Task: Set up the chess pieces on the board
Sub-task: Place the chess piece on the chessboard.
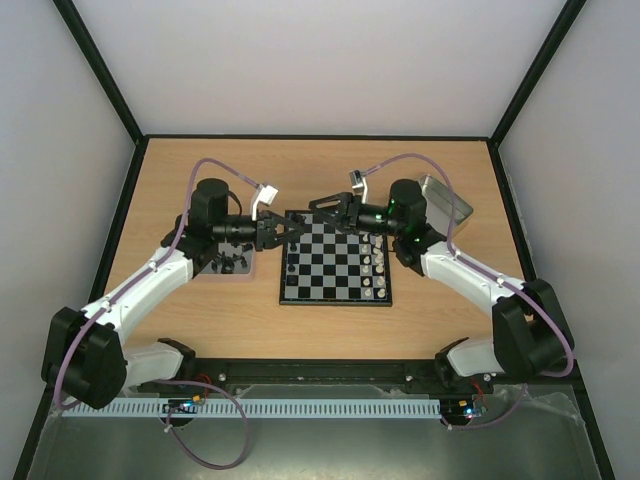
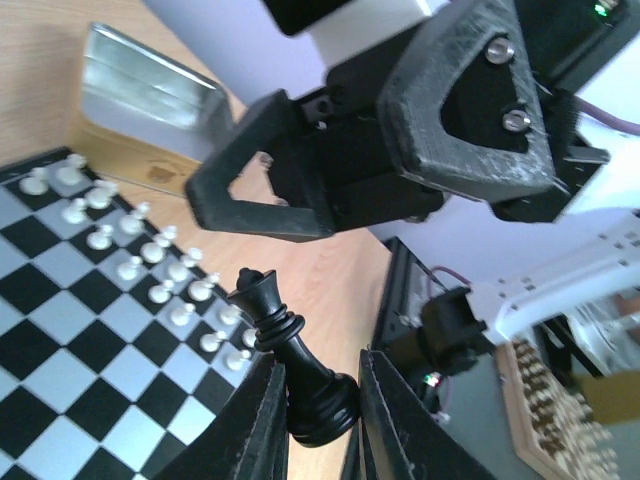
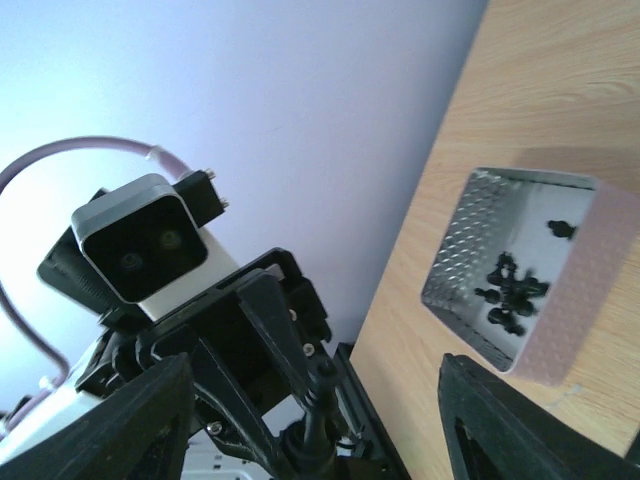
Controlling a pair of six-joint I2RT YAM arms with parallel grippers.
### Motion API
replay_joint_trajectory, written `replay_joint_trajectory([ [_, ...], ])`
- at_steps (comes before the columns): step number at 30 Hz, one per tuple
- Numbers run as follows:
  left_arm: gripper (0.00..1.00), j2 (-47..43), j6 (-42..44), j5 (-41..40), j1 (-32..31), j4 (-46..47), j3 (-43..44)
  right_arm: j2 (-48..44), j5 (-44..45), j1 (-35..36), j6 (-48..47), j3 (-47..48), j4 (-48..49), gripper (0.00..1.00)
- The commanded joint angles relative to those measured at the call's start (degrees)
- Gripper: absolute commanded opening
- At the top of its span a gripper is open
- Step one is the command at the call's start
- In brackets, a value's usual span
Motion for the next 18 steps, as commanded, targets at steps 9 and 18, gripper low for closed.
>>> replay_joint_trajectory([
  [9,0.11,-1.2,6.8,11.9,-0.2,-0.5,3.0,-0.1,-8.1,2.3,2.9,1.3,5.0,0.50],
  [18,0.11,-1.2,6.5,11.1,-0.2,-0.9,3.2,0.1,-10.3,3.8,1.8,2.0,4.4,0.28],
])
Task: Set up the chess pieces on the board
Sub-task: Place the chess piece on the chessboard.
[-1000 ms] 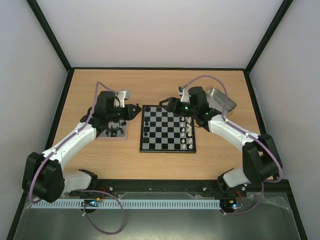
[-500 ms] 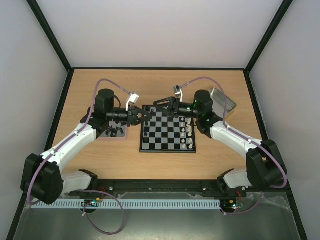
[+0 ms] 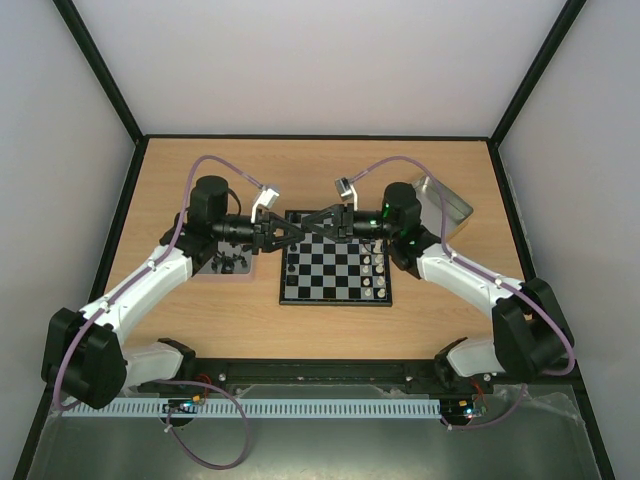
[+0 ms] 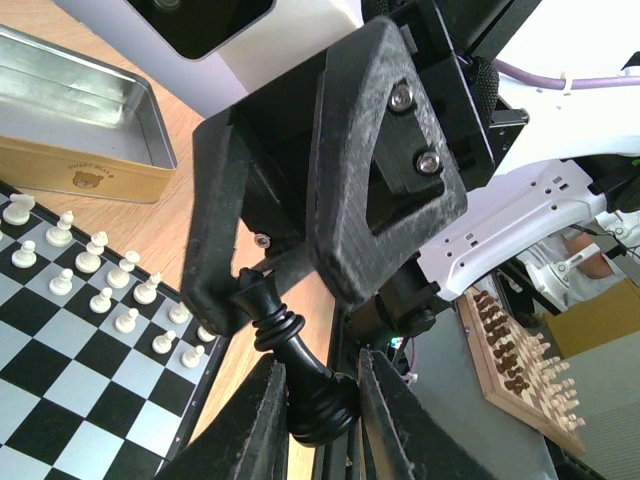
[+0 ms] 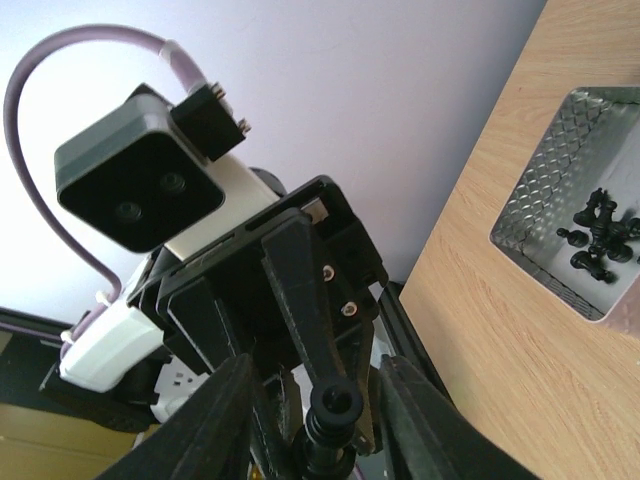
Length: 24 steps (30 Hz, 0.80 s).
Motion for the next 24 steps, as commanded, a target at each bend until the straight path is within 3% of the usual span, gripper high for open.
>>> replay_joint_trajectory([
  [1,0.11,-1.1,1.0,1.3,-0.1,0.6,1.6,0.1,-2.6,0.8,-0.7,2.0,1.2,0.22],
  [4,0.11,-1.2,0.8,0.9,-0.1,0.5,1.6,0.5,-2.4,1.0,-0.7,2.2,1.0,0.10],
  [8,0.17,-1.1,1.2,-0.1,-0.2,-0.5,1.5,0.0,1.7,1.0,-4.2,3.0,-3.1,0.03],
  [9,0.21,-0.9,1.8,-0.5,-0.1,-1.2,1.6,-0.3,3.6,1.0,-5.8,3.4,-4.6,0.03],
  [12,0.44,-0.4,3.1,-4.7,-0.1,-4.3,1.8,-1.5,11.5,1.1,-12.2,4.5,-10.7,0.04],
  [17,0.74,-1.0,2.3,-18.8,0.1,-7.3,1.1,-3.7,31.4,1.4,-27.8,4.5,-21.9,0.04],
  [21,0.84,-3.2,-1.1,-33.2,1.2,-7.7,-0.9,-3.2,51.5,3.0,-36.2,3.4,-26.3,0.03],
  [24,0.84,-5.6,-4.7,-40.2,2.9,-6.7,-2.7,-1.9,61.6,5.0,-40.0,1.7,-26.2,0.04],
])
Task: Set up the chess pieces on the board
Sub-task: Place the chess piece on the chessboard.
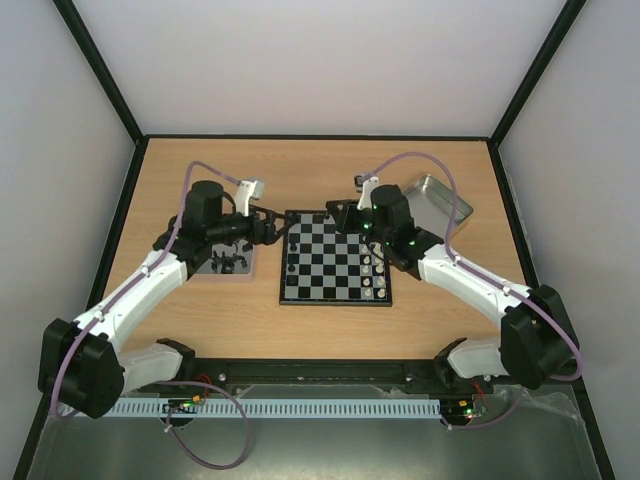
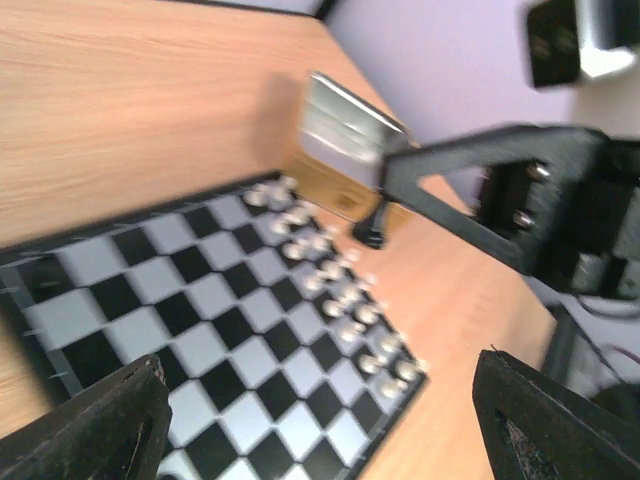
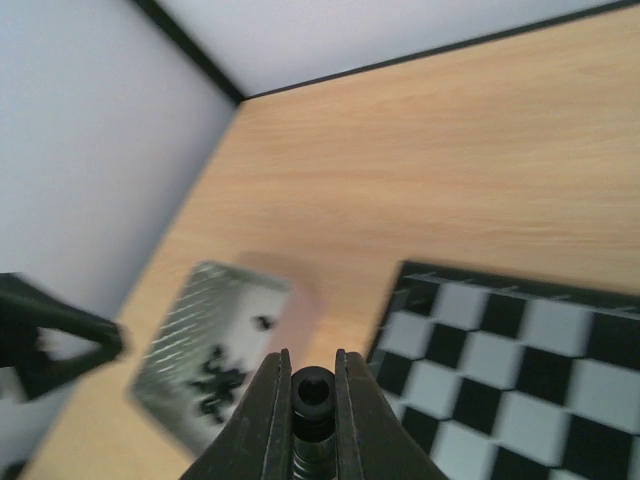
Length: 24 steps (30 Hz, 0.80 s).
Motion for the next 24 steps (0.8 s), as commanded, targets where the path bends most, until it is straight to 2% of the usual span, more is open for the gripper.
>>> replay_joint_trajectory([
  [1,0.85,-4.4,-5.6,-17.3,2.4,0.2,-2.6,1.2,24.2,3.2,-11.3,-1.7,-3.6,0.04],
  [5,0.85,-7.1,-9.2,-23.1,3.9,1.2,-5.2,4.5,31.3,6.2,-13.6,-3.5,-1.0,0.04],
  [11,0.85,-7.6,-10.5,-23.8,4.0,2.0,-6.4,11.3,37.3,11.6,-16.1,-4.3,2.2,0.04],
  [20,0.85,-6.1,-10.7,-23.2,4.5,2.1,-6.3,18.1,34.3,15.3,-16.7,-5.6,5.6,0.07],
  [24,0.85,-5.5,-10.7,-22.9,4.4,2.3,-6.5,18.3,31.9,15.3,-17.2,-6.5,5.7,0.15],
])
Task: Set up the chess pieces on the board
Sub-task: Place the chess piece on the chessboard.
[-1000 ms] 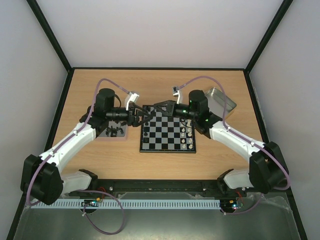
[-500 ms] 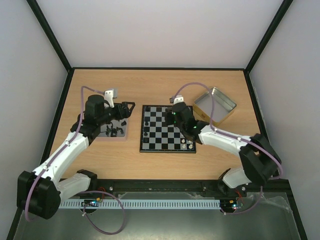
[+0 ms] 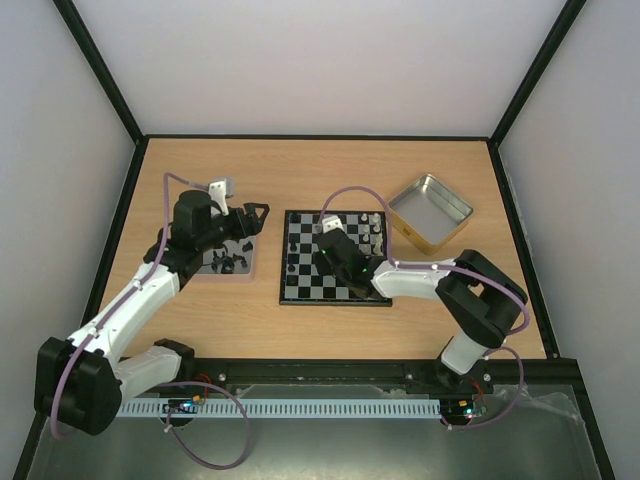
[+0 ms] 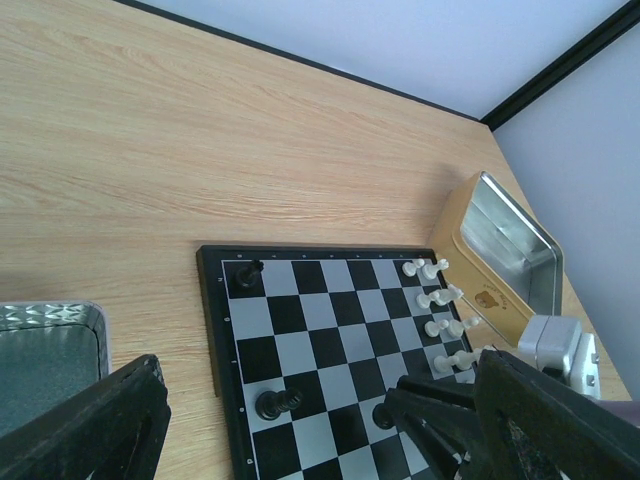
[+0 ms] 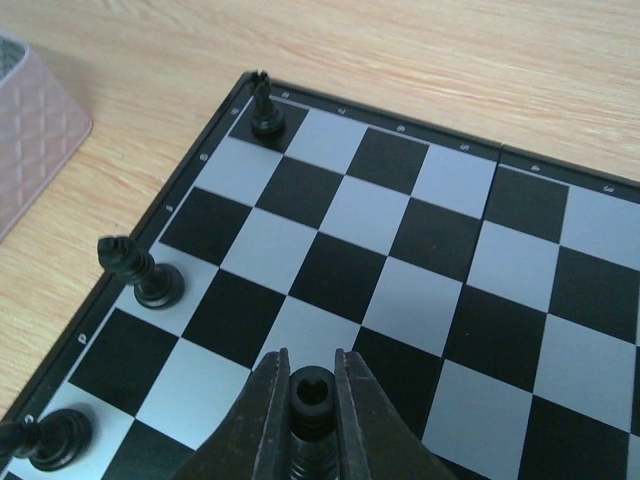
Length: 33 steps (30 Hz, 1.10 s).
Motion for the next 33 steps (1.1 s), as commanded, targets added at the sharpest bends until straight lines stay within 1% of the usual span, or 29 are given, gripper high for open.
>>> replay_joint_trajectory([
  [1,0.85,0.9,-0.4,0.0,0.5,1.6,-0.6,0.5,-1.1,0.2,-1.2,-1.2,1.8,0.17],
  [6,0.85,1.8,-0.6,0.4,0.5,2.1,-0.5,0.6,-2.2,0.2,-1.1,-1.3,0.7,0.21],
  [8,0.85,1.9,-0.6,0.5,0.6,1.9,-0.3,0.0,-2.2,0.3,-0.3,-0.3,-1.7,0.24],
  [9,0.85,1.9,-0.6,0.4,0.6,1.7,-0.2,-0.5,-2.0,0.3,0.4,0.6,-2.6,0.28],
  [13,0.85,1.6,-0.5,0.2,0.6,1.0,0.2,-2.0,-0.9,-0.3,5.0,6.7,-12.9,0.44],
  [16,0.85,1.2,-0.6,-0.1,0.6,0.6,0.3,-1.7,-0.7,-1.1,8.8,11.5,-20.1,0.50],
  [22,0.86,0.7,-0.7,-0.4,0.7,0.1,0.3,0.0,-2.4,-2.0,13.6,17.1,-29.3,0.52],
  [28,0.86,-0.5,-1.2,-1.8,0.7,-0.4,0.3,3.1,-5.1,-2.4,14.2,20.8,-35.3,0.51],
  [33,0.86,-0.9,-1.4,-2.2,0.8,-0.6,0.2,6.0,-7.2,-2.4,13.2,23.4,-37.7,0.46],
])
